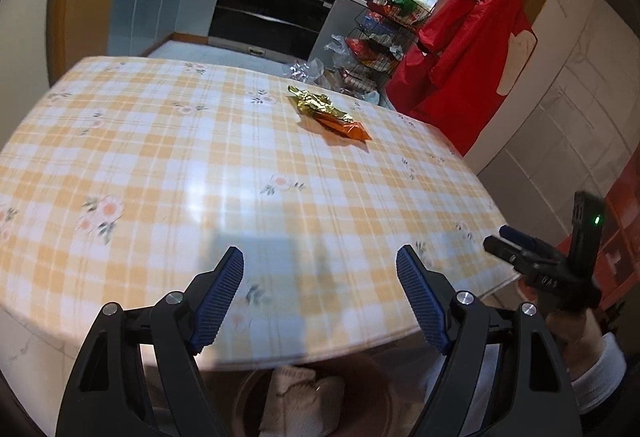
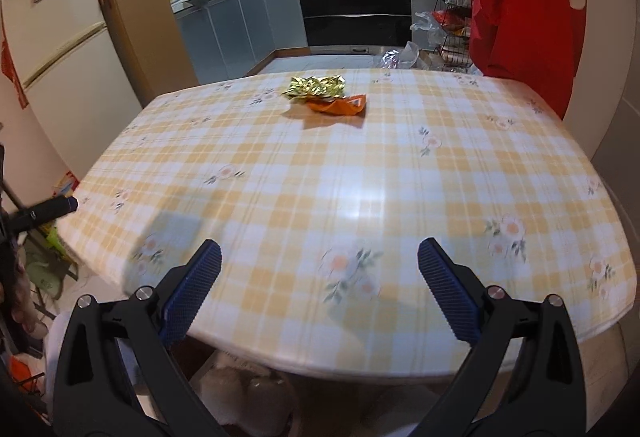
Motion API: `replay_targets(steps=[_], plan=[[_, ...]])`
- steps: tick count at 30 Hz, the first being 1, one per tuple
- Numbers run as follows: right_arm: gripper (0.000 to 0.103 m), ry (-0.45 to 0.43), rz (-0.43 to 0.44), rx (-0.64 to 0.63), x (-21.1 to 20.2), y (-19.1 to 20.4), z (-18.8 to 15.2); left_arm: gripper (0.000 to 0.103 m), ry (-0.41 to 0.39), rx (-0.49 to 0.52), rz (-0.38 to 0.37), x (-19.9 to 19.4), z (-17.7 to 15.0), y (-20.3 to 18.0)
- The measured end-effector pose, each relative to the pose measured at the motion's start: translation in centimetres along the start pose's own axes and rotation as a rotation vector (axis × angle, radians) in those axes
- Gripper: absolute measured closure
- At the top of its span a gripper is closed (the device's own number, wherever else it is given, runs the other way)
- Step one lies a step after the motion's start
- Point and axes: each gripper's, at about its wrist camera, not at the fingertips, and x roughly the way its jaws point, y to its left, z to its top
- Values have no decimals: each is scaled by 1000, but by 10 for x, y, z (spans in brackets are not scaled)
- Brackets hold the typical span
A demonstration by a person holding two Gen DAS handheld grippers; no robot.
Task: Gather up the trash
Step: 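Reach the left tool to the gold foil wrapper and close on it, then grasp the orange snack bag with the right tool while the left tool holds the foil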
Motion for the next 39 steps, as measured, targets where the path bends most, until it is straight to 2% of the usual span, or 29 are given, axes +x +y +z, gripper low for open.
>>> replay_targets(steps=[6,12,16,24,27,30,31,33,39], plan=[[6,18,-41,-24,47,-18,30,28,48,-78,-61,66,59,9],[6,31,-50,-25,110,-44,66,34,90,-121,-93,158,128,11],[6,42,-53,-43,146,-55,85,35,119,-188,-113,226,168,20],[7,65,-50,-123,208,-63,113,35,164,-285,-93,323,200,38],[7,75,-48,-156,222,-64,120,35,168,-307,-102,344,204,40],[7,82,-34,-189,237,-62,128,35,180,-286,-104,359,206,35],[7,84,-31,-199,240,-61,129,38,184,-274,-102,362,207,34],[7,89,-25,-227,248,-57,133,74,195,-252,-83,364,207,33],[8,98,-3,-333,277,-35,148,77,191,-195,-62,357,205,38]])
